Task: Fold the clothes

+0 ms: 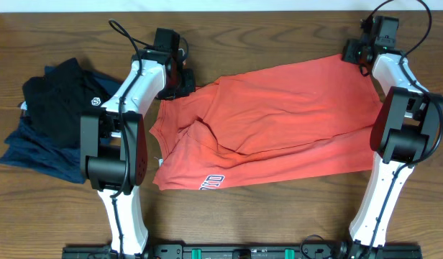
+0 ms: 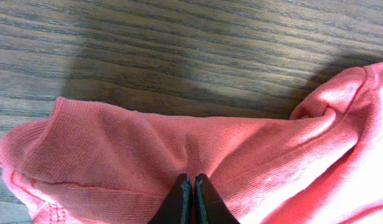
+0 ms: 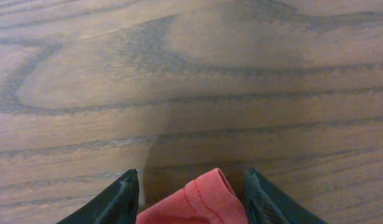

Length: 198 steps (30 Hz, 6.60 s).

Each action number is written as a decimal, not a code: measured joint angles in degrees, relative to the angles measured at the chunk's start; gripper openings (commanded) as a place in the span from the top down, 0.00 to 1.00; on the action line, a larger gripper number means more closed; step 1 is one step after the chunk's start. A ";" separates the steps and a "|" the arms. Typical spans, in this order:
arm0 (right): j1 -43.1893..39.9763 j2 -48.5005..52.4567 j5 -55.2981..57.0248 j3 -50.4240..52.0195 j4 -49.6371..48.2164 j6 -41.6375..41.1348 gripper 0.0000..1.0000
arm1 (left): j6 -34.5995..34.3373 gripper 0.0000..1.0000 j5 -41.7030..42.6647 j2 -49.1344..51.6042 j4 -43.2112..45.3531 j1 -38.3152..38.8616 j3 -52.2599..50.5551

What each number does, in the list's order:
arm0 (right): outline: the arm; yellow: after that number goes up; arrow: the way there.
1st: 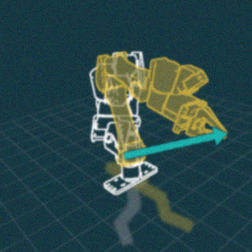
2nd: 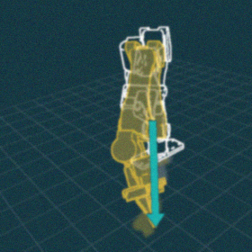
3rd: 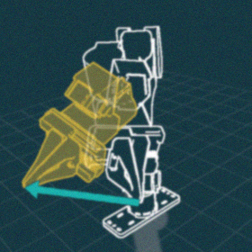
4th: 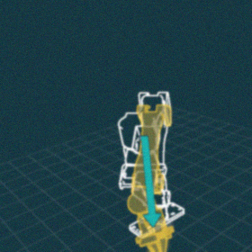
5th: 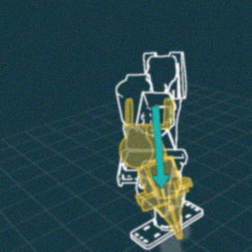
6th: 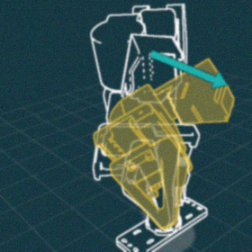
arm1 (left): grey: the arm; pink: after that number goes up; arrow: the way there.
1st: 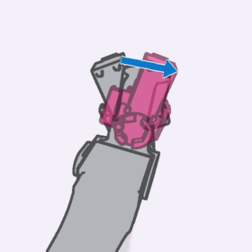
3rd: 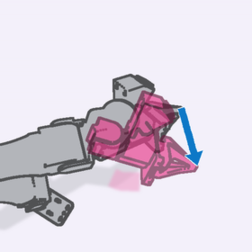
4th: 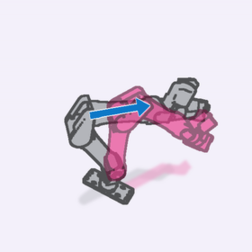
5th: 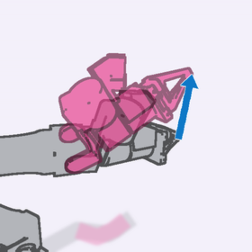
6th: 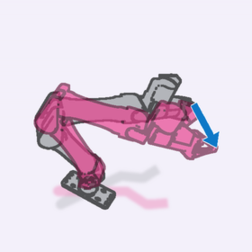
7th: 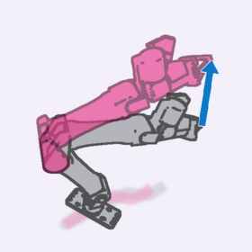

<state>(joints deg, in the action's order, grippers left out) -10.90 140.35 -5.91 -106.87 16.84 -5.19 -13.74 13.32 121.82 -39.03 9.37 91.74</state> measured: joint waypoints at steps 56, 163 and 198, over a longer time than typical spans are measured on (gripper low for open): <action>-10.10 -19.43 19.23 -7.48 70.51 -2.23 0.99 | -2.56 0.39 -2.08 -17.99 -27.82 8.31 -1.84; -10.12 -19.43 19.85 -7.48 72.63 -2.23 0.99 | -3.23 0.56 -8.13 -18.71 -14.45 4.66 -22.84; -11.56 -19.43 20.11 -7.48 76.35 -2.95 0.99 | -3.96 0.94 -4.70 -36.85 -23.54 4.66 -21.18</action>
<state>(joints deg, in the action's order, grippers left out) -22.46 120.92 14.20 -114.34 93.19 -8.14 -17.69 8.62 84.97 -62.57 14.02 70.57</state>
